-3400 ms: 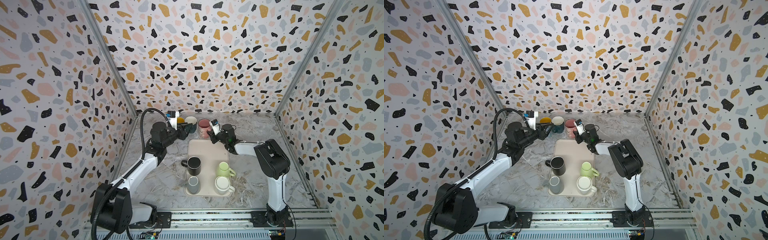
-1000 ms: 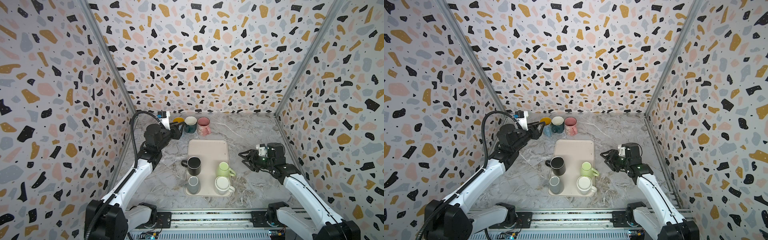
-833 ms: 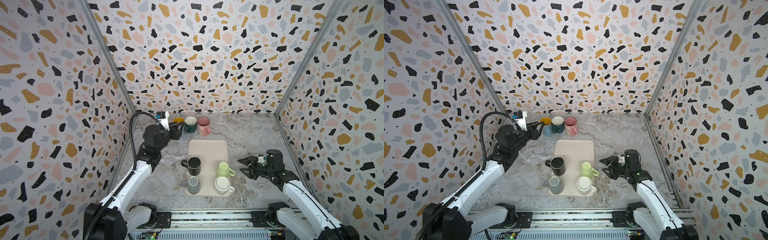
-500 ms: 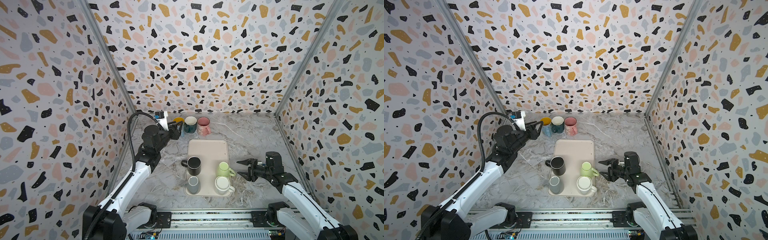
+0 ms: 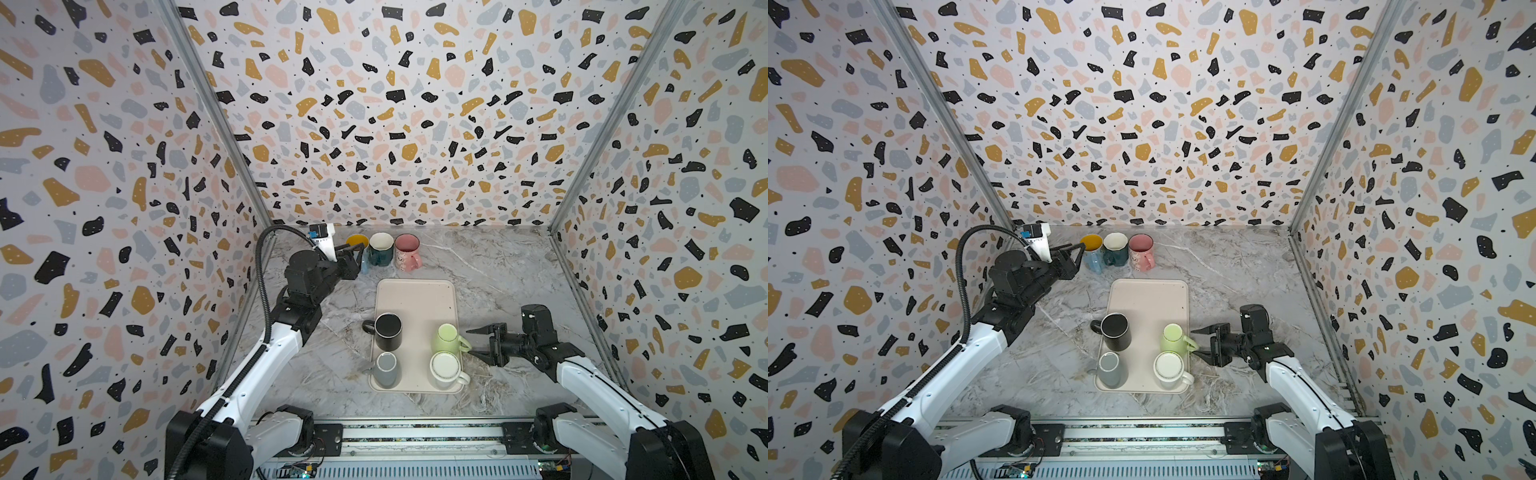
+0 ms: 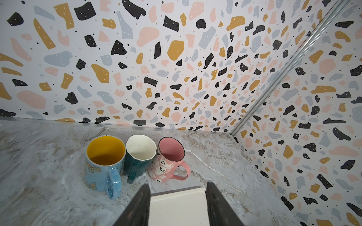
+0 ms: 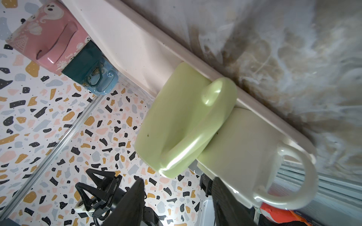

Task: Turn the mug right side up
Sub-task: 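Lower the right gripper to the upside-down light green mug's handle on the tray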

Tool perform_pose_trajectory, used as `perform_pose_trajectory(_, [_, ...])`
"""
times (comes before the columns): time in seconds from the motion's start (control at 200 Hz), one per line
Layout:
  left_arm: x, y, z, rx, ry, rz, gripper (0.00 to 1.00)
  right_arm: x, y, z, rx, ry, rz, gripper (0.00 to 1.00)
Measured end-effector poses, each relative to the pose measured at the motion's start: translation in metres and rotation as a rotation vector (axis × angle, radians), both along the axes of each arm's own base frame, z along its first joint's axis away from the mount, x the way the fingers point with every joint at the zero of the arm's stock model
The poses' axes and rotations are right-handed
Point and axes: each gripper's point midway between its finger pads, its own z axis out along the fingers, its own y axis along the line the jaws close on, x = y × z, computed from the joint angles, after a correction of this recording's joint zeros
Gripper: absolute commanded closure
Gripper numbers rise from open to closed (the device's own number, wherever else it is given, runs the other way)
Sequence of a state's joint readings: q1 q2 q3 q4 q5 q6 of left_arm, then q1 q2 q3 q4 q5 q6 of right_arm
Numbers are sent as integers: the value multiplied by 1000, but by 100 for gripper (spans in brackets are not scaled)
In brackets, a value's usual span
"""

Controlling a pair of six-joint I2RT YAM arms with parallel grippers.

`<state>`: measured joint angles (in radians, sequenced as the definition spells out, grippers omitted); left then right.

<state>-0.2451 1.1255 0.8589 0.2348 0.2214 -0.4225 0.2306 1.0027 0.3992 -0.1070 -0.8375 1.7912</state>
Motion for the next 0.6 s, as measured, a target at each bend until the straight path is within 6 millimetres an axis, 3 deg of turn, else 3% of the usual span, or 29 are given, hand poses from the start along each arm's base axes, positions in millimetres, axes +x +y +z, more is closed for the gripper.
perform_pose_trajectory(0.601, [4,3,-19,27,54,20,52,9,8,-18,9,67,-5,46])
